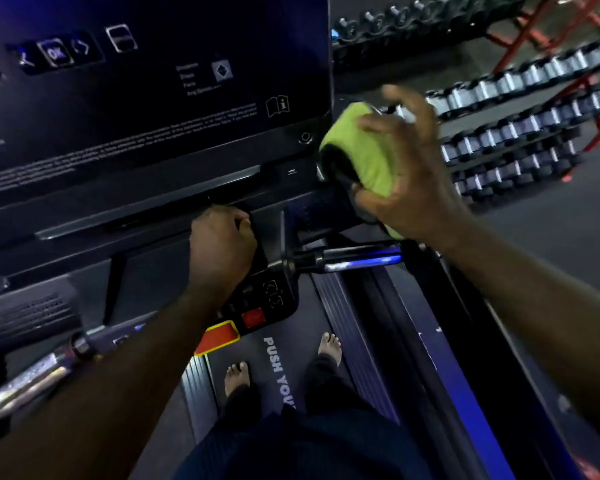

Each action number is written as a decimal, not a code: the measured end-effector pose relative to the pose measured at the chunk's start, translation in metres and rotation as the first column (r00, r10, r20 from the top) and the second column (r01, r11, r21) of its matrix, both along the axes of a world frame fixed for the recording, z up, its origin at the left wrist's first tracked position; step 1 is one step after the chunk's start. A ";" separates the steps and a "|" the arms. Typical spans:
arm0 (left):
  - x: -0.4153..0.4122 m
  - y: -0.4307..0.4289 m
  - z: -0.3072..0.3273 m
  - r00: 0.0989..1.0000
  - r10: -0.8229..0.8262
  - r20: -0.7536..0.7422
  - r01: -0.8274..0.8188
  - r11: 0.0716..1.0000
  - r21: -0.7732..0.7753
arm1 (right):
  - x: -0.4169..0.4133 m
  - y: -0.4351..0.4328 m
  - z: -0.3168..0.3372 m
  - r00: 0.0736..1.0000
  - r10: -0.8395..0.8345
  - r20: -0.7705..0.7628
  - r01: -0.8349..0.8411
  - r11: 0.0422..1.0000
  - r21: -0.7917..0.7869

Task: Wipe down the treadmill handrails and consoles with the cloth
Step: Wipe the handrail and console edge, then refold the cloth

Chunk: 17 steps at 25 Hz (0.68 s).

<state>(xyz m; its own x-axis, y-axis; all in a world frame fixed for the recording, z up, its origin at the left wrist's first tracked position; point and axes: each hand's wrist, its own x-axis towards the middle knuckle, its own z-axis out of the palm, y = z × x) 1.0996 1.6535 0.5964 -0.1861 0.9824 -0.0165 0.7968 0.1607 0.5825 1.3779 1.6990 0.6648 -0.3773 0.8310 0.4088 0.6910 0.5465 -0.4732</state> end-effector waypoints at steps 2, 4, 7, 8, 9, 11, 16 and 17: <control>-0.002 -0.001 0.000 0.997 0.078 0.011 -0.077 0.997 -0.021 | 0.007 0.045 -0.030 0.850 0.363 0.382 -0.414 0.908 0.058; 0.001 0.000 -0.002 0.996 0.089 -0.004 -0.089 0.996 0.002 | 0.003 0.072 -0.064 0.574 0.554 0.603 -0.732 0.678 0.074; 0.005 0.002 -0.003 0.998 0.062 -0.023 -0.061 0.996 0.062 | -0.015 0.082 -0.099 0.393 0.569 0.722 -0.887 0.440 0.136; 0.005 0.002 -0.004 0.997 0.076 -0.027 -0.074 0.995 0.062 | -0.021 0.082 -0.108 0.393 0.581 0.712 -0.896 0.415 0.156; 0.005 0.002 -0.005 0.996 0.091 -0.026 -0.089 0.994 0.061 | -0.026 0.081 -0.115 0.387 0.592 0.707 -0.901 0.407 0.152; 0.005 0.000 -0.005 0.995 0.100 -0.017 -0.099 0.994 0.050 | -0.031 0.080 -0.119 0.357 0.588 0.726 -0.902 0.419 0.104; 0.007 -0.002 -0.005 0.995 0.096 0.015 -0.096 0.995 0.016 | 0.008 0.095 -0.084 0.251 0.605 0.755 -0.841 0.522 -0.139; 0.007 -0.002 -0.005 0.994 0.103 0.023 -0.104 0.994 0.024 | 0.025 0.099 -0.072 0.211 0.611 0.763 -0.815 0.540 -0.208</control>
